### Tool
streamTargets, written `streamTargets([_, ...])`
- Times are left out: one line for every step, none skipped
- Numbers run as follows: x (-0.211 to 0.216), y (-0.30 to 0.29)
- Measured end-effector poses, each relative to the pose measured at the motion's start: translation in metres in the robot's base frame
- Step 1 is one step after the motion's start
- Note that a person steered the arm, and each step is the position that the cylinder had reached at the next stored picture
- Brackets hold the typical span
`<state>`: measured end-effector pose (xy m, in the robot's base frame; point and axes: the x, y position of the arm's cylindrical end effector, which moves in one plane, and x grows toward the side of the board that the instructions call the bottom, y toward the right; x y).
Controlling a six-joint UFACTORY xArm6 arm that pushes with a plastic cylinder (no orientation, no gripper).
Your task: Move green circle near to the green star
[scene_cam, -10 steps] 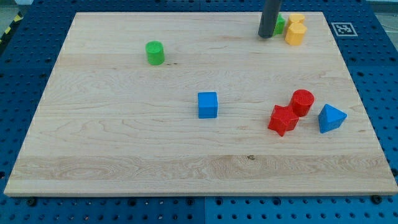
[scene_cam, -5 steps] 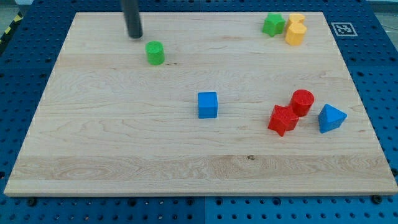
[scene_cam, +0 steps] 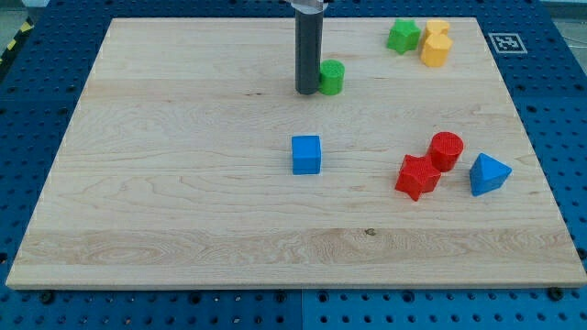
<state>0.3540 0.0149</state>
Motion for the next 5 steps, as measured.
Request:
streamTargets([0.001, 0.035])
streamTargets([-0.02, 0.085])
streamTargets([-0.023, 0.106])
streamTargets([-0.021, 0.072])
streamTargets([-0.041, 0.07])
